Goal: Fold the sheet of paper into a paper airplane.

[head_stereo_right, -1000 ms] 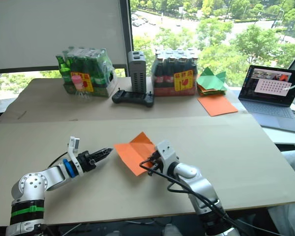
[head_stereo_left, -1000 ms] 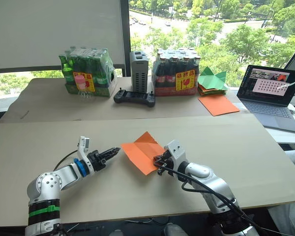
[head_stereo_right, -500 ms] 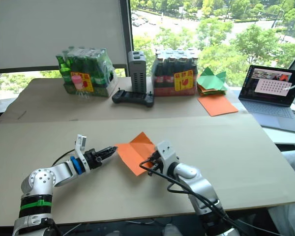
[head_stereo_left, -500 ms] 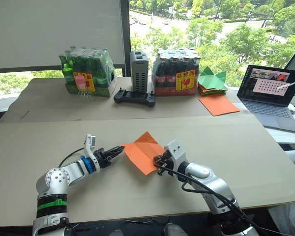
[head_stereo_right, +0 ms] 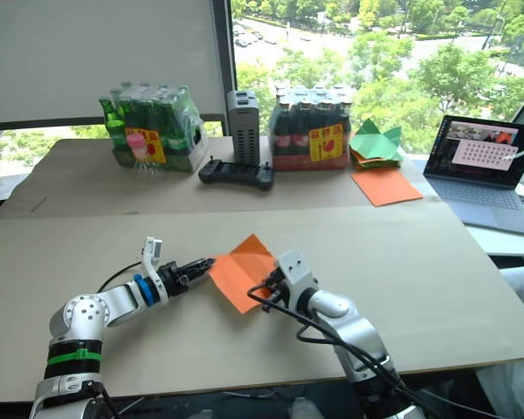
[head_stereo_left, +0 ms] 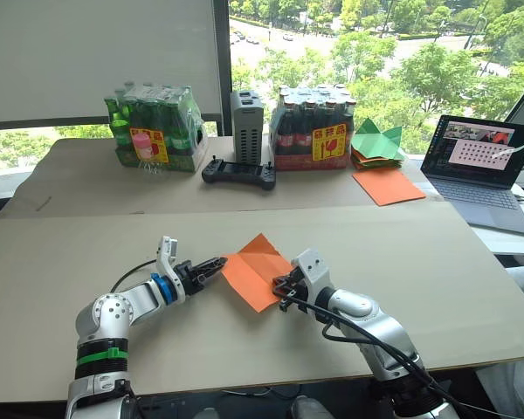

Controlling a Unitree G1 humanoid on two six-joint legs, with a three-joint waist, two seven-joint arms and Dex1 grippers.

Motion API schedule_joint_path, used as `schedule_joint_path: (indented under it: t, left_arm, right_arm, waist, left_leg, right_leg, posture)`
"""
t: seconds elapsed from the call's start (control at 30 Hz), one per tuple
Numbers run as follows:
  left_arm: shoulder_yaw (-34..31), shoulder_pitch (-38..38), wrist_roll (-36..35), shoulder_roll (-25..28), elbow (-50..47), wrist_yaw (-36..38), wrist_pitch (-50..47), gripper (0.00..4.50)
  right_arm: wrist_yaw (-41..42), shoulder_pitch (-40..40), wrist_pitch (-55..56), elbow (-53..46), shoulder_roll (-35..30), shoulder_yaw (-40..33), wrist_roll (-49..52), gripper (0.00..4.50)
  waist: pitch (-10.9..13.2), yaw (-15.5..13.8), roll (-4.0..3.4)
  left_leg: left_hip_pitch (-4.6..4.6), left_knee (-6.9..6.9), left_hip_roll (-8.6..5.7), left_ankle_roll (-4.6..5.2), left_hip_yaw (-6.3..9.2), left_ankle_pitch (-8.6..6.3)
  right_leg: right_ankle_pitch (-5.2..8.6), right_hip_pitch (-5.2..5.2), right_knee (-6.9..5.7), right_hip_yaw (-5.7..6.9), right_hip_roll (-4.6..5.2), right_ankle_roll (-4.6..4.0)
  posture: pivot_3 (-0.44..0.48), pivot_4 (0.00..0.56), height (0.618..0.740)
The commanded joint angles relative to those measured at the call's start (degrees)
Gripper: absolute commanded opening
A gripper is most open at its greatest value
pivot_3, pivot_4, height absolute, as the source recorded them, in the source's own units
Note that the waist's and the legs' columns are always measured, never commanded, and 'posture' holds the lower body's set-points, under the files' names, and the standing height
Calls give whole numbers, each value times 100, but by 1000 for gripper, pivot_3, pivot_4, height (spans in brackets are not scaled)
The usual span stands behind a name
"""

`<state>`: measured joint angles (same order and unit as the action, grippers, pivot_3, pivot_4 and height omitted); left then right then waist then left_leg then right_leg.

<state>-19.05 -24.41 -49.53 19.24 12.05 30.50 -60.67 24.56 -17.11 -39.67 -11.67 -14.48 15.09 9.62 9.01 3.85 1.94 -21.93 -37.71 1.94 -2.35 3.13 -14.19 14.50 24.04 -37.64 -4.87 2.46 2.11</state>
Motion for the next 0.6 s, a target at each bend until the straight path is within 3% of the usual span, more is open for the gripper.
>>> schedule_joint_path:
  t: [0.03,0.2,0.6]
  left_arm:
    - [-8,-101,-4,-27,-25,70,89,1499]
    - [-47,-152,-47,-48,61,72,100,26]
    - [69,-241,-2,145,129,338,-1,8]
  right_arm:
    - [-46,131,-189,116,2,70,-72,0]
    - [-53,125,-183,123,8,59,-69,0]
    - [27,21,-179,-65,81,-126,157,0]
  waist:
    - [0,1,0]
    - [0,-4,0]
    - [0,4,0]
  left_leg:
    - [0,0,0,0,0,0]
    - [1,0,0,0,0,0]
    - [0,0,0,0,0,0]
  right_leg:
    - [0,0,0,0,0,0]
    - [0,-1,0,0,0,0]
    - [0,0,0,0,0,0]
  posture:
    - [0,150,740]
    - [0,150,740]
    - [0,150,740]
